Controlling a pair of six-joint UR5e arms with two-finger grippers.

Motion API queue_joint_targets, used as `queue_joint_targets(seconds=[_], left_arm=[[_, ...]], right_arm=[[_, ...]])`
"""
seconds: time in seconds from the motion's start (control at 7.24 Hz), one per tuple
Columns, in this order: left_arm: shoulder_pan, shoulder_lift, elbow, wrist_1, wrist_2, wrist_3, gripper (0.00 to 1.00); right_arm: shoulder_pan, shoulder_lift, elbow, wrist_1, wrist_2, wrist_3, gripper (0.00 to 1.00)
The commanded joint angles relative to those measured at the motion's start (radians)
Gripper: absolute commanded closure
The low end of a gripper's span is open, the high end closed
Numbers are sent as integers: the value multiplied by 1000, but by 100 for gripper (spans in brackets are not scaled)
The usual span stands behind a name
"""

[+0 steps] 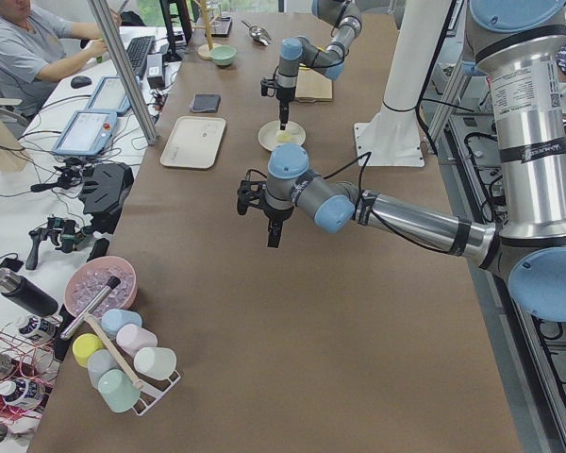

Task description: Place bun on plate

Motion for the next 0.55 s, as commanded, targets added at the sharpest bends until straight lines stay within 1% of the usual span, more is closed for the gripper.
queue_joint_targets(seconds=[0.0,0.14,0.28,0.41], left_arm=[[-10,18,7,8,-3,82,2],[-27,32,41,12,-3,150,2],[-67,48,55,18,-3,210,2],[-123,50,84,72,-3,342,2]], right_arm=[[185,-196,245,-98,207,-32,0],[288,-263,255,-98,293,-142,0],[374,-372,258,-100,335,-319,0],[483,-490,245,-101,360,-555,0]])
